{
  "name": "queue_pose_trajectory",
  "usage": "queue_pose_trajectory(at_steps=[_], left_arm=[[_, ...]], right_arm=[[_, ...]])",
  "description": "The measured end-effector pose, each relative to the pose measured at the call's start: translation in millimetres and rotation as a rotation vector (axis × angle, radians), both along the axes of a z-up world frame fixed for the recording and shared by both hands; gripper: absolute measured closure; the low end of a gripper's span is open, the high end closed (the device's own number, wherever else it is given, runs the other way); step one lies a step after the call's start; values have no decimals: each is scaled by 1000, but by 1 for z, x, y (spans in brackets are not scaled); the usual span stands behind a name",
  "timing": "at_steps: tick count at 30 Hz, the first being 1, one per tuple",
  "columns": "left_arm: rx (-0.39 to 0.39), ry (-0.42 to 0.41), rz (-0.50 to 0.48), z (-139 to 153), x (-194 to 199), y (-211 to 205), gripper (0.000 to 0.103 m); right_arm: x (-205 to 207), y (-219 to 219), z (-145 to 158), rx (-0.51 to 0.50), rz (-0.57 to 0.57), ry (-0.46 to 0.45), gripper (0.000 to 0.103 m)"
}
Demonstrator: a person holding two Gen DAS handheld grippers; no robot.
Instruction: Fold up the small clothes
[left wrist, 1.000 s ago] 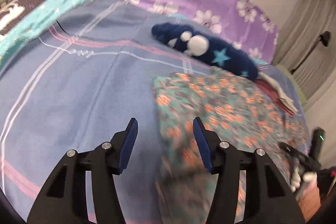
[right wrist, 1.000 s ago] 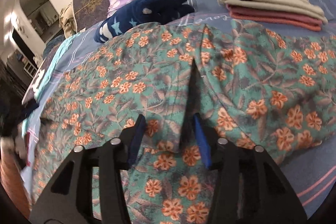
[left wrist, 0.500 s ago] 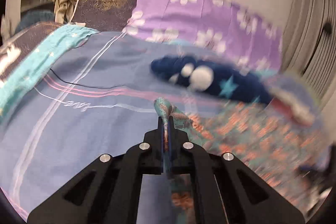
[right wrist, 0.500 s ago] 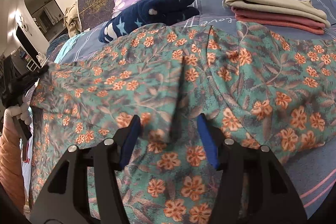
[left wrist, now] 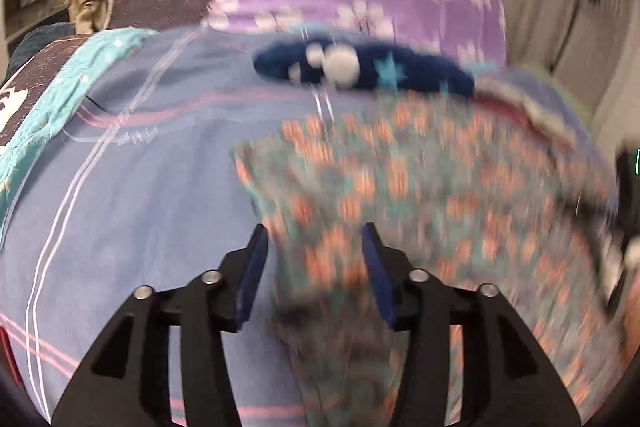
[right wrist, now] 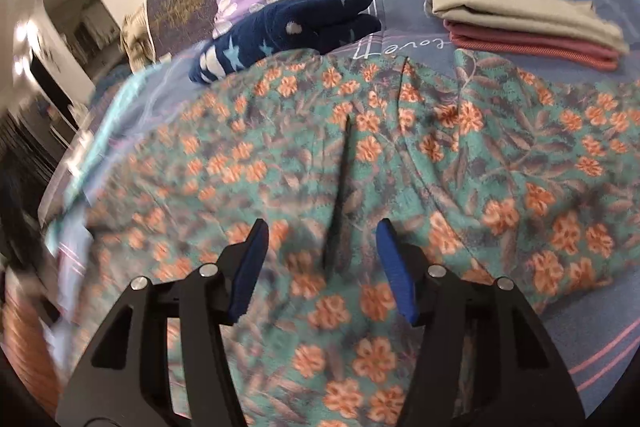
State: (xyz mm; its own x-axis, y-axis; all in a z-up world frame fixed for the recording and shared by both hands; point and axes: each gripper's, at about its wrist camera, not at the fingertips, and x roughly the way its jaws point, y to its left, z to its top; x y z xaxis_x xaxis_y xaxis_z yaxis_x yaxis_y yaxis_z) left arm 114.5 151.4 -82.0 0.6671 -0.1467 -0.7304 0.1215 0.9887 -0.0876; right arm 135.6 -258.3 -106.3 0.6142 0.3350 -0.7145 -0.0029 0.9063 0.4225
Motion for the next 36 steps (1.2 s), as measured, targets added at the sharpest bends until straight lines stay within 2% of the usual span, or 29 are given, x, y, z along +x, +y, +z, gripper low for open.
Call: queue_pose_trajectory(at_steps=[2, 5, 6, 8, 10, 12, 13, 16, 19, 21, 24, 26, 29, 31, 33, 36], left_arm=[[58, 58, 9, -21, -1, -4, 51], [1, 47, 33, -27, -3, 5, 50], [-16, 49, 40, -26, -3, 8, 51], [-18, 47, 40, -26, -4, 8, 51], [-11, 45, 44, -26, -5, 8, 51], [-20, 42, 48, -26, -10, 8, 51], [-27, 42, 50, -26, -9, 10, 50], [-38, 40, 60, -25, -9, 11, 50], [-53, 35, 73, -22, -15, 14, 50], [-85, 32, 89, -18, -19, 20, 50], [-179, -8, 101, -3, -24, 30, 50], [-205, -27, 108, 4, -21, 33, 50], [-137, 11, 144, -6, -6, 30, 49], [-43, 75, 177, -28, 4, 27, 45], [-49, 51, 180, -28, -1, 28, 45], [-79, 53, 177, -27, -5, 32, 45]], right_arm=[[21, -4, -1, 54, 8, 41, 45], [50, 2, -8, 38, -5, 81, 45], [56, 7, -8, 5, -15, 78, 59], [61, 18, -1, -88, -29, 68, 98], [49, 21, 21, -131, -61, -33, 98], [43, 24, 31, -245, -100, -90, 98], [47, 23, 27, -275, -108, -71, 97], [61, 6, 0, -260, -133, 52, 91], [45, -4, 5, -210, -154, -5, 81], [30, 1, 18, -191, -126, -47, 78], [4, 16, 35, -119, 13, -99, 78], [-3, 30, 31, -175, 84, -67, 78], [5, 36, -5, -258, 71, 52, 80], [1, 27, -10, -201, 54, 8, 86], [-4, 18, -3, -159, 28, 8, 86], [-13, 4, 8, -103, 9, 5, 80]])
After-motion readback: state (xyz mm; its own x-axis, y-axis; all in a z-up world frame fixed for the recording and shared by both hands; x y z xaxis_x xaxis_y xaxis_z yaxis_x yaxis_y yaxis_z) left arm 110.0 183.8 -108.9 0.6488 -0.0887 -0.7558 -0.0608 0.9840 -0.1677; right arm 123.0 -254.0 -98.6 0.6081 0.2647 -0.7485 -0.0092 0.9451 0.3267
